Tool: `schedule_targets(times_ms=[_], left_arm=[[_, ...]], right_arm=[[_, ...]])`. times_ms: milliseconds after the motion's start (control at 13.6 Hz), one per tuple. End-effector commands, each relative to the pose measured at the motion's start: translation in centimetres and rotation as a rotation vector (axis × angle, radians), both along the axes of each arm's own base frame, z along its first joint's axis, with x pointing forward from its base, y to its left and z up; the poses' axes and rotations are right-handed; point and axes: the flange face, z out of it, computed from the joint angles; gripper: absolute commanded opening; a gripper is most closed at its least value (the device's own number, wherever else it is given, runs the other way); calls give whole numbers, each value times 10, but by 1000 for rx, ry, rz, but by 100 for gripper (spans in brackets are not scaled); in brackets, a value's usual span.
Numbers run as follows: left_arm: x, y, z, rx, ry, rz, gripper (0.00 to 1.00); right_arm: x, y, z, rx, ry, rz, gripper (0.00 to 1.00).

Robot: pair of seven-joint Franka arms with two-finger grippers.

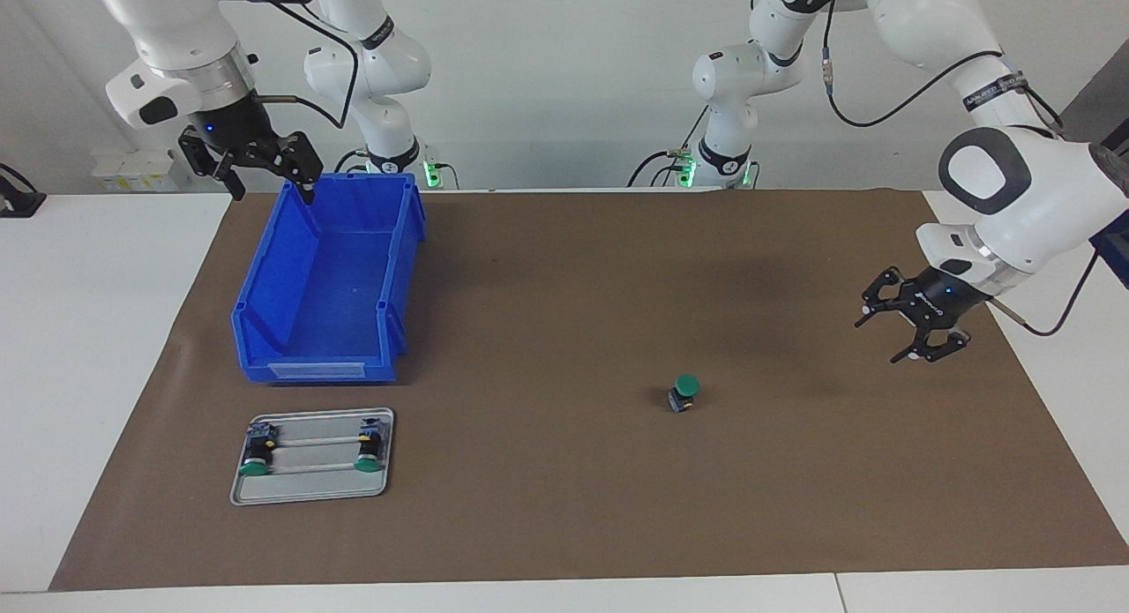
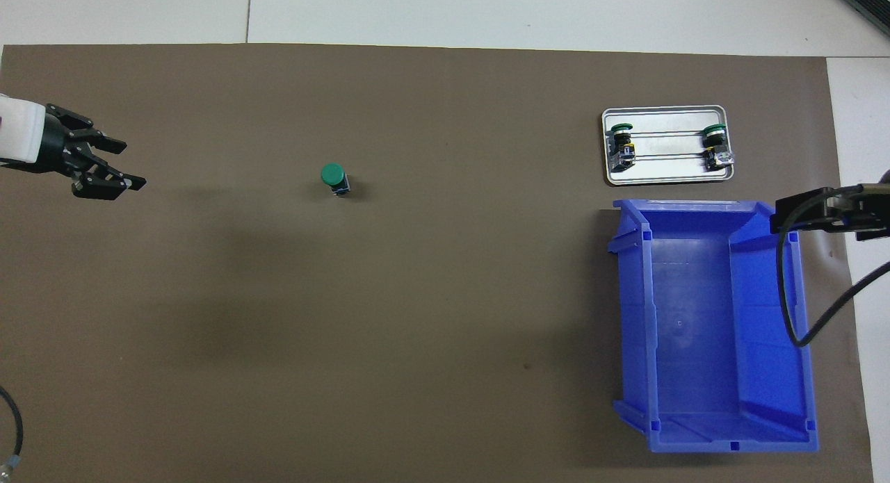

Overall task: Place and press button with both arms
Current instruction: 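Lower the closed left gripper onto the green button cap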

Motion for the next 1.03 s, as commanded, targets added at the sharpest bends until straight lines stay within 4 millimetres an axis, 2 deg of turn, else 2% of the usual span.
schedule_targets(times_ms=[0, 73, 294, 440, 587, 734, 807, 954], left_arm=[[-12, -39, 12, 108, 142, 259, 73], [-12, -58, 18, 165, 155, 323, 73], [-18, -124, 19, 220, 213, 580, 72], [-23, -169, 20, 232, 214, 716, 65], [-18, -189, 17, 196, 174, 790, 62], [-11, -196, 3, 169, 198, 895, 56], [-11, -209, -6, 157, 214, 916, 48], [-3, -214, -19, 140, 201, 926, 21]], right_arm=[[-3, -4, 0, 11, 8, -6, 100], [-3, -4, 0, 11, 8, -6, 100], [-3, -4, 0, 11, 8, -6, 100], [-3, -4, 0, 11, 8, -6, 100], [-3, -4, 0, 11, 8, -6, 100], [-3, -4, 0, 11, 8, -6, 100], [-3, -4, 0, 11, 8, -6, 100], [-3, -4, 0, 11, 8, -6, 100]])
